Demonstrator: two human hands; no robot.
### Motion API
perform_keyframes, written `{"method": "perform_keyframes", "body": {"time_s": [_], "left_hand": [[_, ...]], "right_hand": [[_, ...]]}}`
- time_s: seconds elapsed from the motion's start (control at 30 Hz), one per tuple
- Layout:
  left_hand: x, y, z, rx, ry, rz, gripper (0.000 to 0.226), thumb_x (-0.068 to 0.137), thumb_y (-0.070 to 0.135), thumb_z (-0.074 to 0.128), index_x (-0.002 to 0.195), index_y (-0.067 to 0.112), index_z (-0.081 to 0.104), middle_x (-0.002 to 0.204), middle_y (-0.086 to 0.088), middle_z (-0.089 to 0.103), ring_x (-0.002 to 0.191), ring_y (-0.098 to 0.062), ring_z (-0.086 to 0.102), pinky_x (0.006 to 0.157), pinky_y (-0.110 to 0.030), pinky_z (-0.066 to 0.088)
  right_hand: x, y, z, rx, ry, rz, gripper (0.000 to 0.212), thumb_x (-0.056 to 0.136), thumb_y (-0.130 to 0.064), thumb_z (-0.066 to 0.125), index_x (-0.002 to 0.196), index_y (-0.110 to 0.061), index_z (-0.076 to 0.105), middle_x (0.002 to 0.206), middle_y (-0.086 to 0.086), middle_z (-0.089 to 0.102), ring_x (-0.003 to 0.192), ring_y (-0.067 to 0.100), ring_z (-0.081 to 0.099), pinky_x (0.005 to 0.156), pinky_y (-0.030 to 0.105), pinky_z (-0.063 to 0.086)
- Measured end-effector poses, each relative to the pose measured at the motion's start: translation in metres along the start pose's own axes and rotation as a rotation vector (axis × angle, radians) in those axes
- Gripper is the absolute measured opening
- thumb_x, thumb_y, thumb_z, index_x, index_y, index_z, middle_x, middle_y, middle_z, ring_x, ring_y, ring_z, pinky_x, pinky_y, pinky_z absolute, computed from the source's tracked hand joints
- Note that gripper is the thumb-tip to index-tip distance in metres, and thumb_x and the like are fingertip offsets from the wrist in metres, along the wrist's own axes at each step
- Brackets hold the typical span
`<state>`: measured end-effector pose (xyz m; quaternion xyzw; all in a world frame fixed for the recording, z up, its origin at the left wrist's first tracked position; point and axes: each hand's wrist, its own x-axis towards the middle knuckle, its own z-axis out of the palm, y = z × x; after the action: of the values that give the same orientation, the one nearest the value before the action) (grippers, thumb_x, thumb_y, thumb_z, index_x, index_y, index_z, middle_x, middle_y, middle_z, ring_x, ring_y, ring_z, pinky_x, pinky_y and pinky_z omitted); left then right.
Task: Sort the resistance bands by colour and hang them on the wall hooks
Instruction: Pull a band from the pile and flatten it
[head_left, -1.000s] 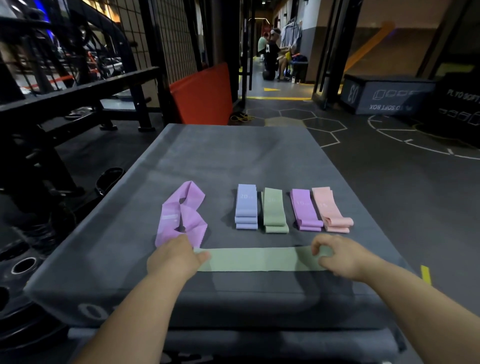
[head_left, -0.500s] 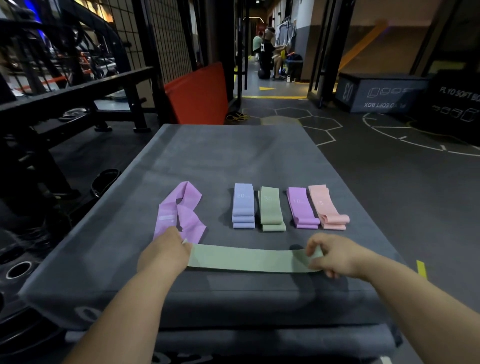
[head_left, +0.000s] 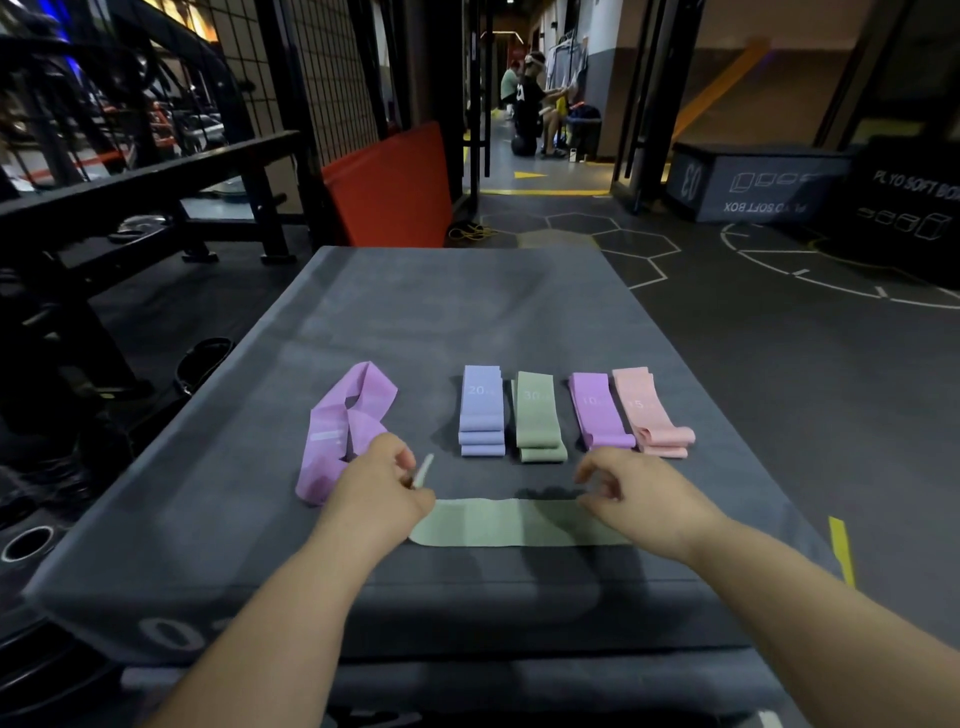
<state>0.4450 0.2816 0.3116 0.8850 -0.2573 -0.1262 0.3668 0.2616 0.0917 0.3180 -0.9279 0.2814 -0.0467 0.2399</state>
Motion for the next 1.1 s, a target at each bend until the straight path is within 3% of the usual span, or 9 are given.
{"method": "perform_keyframes", "body": {"time_s": [0.1, 0.27, 0.33, 0.43, 0.53, 0.67, 0.9, 1.03, 1.1], "left_hand": [[-0.007, 0.011, 0.010, 0.018, -0.032, 0.084, 0.032, 0.077, 0.023, 0.071, 0.084, 0.027, 0.041, 0.072, 0.009, 0.060, 0.063, -0.008, 0.053, 0.052, -0.023, 0.039], [-0.021, 0.026, 0.027, 0.055, -0.048, 0.237, 0.034, 0.075, 0.023, 0.071, 0.089, 0.029, 0.041, 0.075, 0.011, 0.059, 0.073, -0.013, 0.059, 0.068, -0.032, 0.050], [-0.025, 0.029, 0.032, 0.071, -0.048, 0.299, 0.033, 0.074, 0.022, 0.068, 0.091, 0.030, 0.041, 0.077, 0.012, 0.059, 0.077, -0.014, 0.059, 0.071, -0.032, 0.050], [-0.026, 0.029, 0.037, 0.155, -0.067, 0.397, 0.039, 0.072, 0.028, 0.070, 0.096, 0.032, 0.039, 0.087, 0.015, 0.054, 0.089, -0.015, 0.053, 0.077, -0.032, 0.046], [-0.019, 0.022, 0.041, 0.313, -0.089, 0.439, 0.055, 0.072, 0.033, 0.069, 0.117, 0.033, 0.037, 0.112, 0.014, 0.044, 0.112, -0.013, 0.035, 0.091, -0.027, 0.033], [-0.009, 0.013, 0.042, 0.300, -0.145, 0.381, 0.071, 0.074, 0.038, 0.072, 0.133, 0.034, 0.032, 0.128, 0.015, 0.047, 0.119, -0.014, 0.032, 0.101, -0.030, 0.029], [-0.006, 0.012, 0.043, 0.272, -0.205, 0.367, 0.070, 0.068, 0.045, 0.077, 0.125, 0.038, 0.038, 0.107, 0.023, 0.047, 0.113, -0.010, 0.041, 0.100, -0.033, 0.035], [-0.004, 0.008, 0.047, 0.241, -0.239, 0.331, 0.060, 0.064, 0.048, 0.076, 0.110, 0.045, 0.037, 0.113, 0.018, 0.050, 0.114, -0.012, 0.040, 0.099, -0.034, 0.039], [-0.004, 0.009, 0.049, 0.232, -0.253, 0.323, 0.056, 0.064, 0.048, 0.076, 0.100, 0.048, 0.034, 0.113, 0.015, 0.052, 0.113, -0.013, 0.042, 0.097, -0.035, 0.042]], "right_hand": [[-0.001, -0.015, 0.011, 0.207, -0.055, -0.090, 0.026, 0.092, -0.033, 0.056, 0.116, -0.043, 0.053, 0.083, -0.003, 0.061, 0.074, 0.009, 0.054, 0.073, 0.021, 0.045], [-0.002, -0.039, 0.027, 0.327, -0.167, -0.176, 0.034, 0.098, -0.040, 0.045, 0.132, -0.040, 0.049, 0.108, -0.013, 0.063, 0.103, 0.006, 0.059, 0.092, 0.020, 0.045], [0.000, -0.043, 0.029, 0.389, -0.131, -0.147, 0.029, 0.099, -0.037, 0.045, 0.120, -0.025, 0.062, 0.107, -0.008, 0.066, 0.099, 0.007, 0.060, 0.088, 0.019, 0.046], [0.004, -0.042, 0.030, 0.456, -0.042, -0.059, 0.023, 0.097, -0.032, 0.053, 0.088, -0.017, 0.068, 0.079, -0.005, 0.065, 0.072, 0.006, 0.056, 0.069, 0.017, 0.046], [0.006, -0.033, 0.026, 0.604, -0.029, -0.012, 0.011, 0.091, -0.023, 0.063, 0.083, -0.023, 0.069, 0.075, -0.008, 0.067, 0.069, 0.005, 0.058, 0.069, 0.023, 0.051], [0.004, -0.018, 0.017, 0.624, -0.039, 0.039, 0.013, 0.087, -0.008, 0.064, 0.084, -0.020, 0.066, 0.072, -0.009, 0.065, 0.063, 0.003, 0.057, 0.061, 0.014, 0.047], [0.002, 0.007, 0.000, 0.518, -0.026, 0.122, 0.023, 0.082, -0.013, 0.070, 0.096, -0.026, 0.057, 0.063, -0.004, 0.060, 0.053, 0.008, 0.044, 0.054, 0.018, 0.036], [0.000, 0.018, -0.007, 0.444, -0.023, 0.167, 0.028, 0.082, -0.008, 0.066, 0.102, -0.027, 0.057, 0.066, -0.001, 0.057, 0.061, 0.016, 0.046, 0.060, 0.025, 0.039], [0.001, 0.024, -0.008, 0.372, -0.020, 0.196, 0.028, 0.082, -0.009, 0.066, 0.104, -0.025, 0.059, 0.070, -0.005, 0.058, 0.064, 0.013, 0.050, 0.063, 0.022, 0.041]]}}
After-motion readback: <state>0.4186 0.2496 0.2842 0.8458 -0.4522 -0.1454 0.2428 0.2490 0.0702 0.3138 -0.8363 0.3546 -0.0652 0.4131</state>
